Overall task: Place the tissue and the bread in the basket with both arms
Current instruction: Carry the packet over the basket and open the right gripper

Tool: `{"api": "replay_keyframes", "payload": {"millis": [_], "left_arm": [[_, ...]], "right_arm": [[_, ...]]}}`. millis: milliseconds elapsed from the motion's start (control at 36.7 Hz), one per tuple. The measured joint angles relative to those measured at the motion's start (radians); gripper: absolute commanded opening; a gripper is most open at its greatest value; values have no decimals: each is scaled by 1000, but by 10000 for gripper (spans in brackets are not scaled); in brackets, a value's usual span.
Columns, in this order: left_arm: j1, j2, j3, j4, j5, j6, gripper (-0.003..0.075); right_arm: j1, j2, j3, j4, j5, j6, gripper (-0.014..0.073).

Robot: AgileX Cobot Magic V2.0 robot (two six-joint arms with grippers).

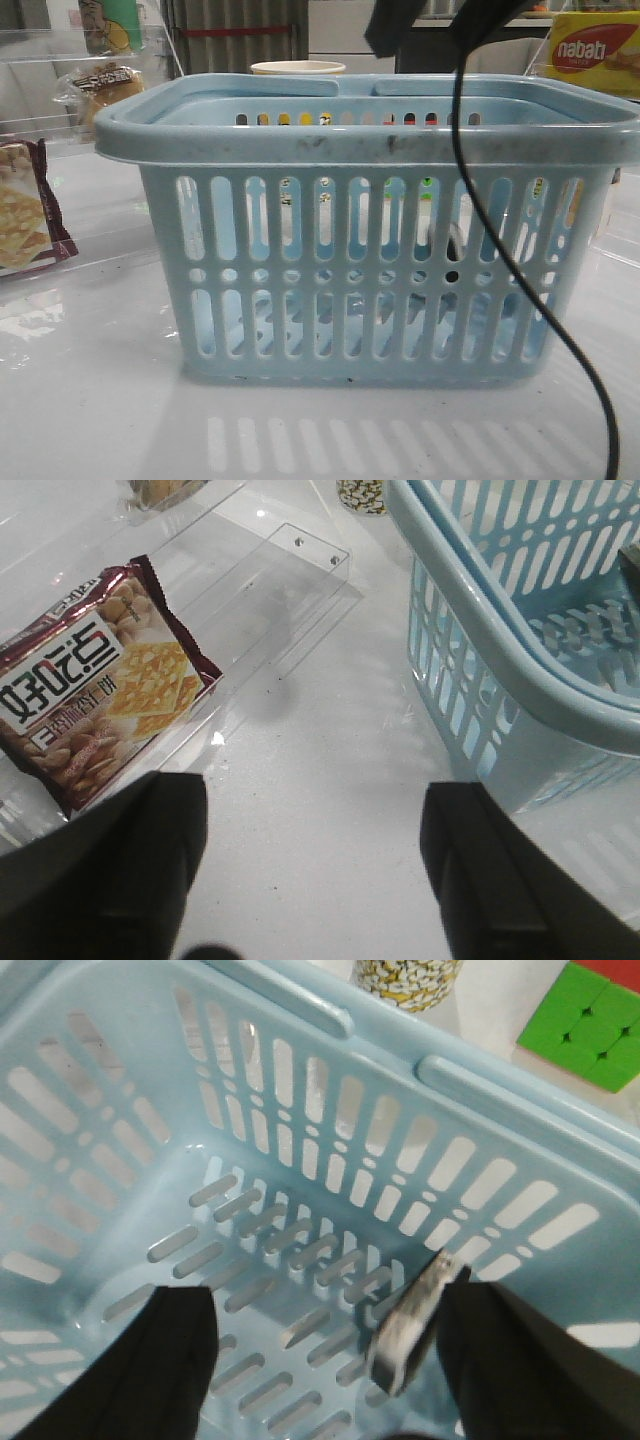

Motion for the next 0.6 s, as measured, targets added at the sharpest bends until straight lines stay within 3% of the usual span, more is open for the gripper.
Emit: {"api": "replay_keyframes", "payload": {"millis": [191, 409, 600], "left_arm": [[0, 167, -84, 2, -6, 0, 638], [25, 432, -297, 15, -43, 0, 636], [98, 696, -562, 17, -57, 0, 636]], "right_arm": [[0, -266, 240, 0, -53, 0, 570], [2, -493, 387, 0, -52, 0, 570], [2, -546, 397, 0, -52, 0, 570]]}}
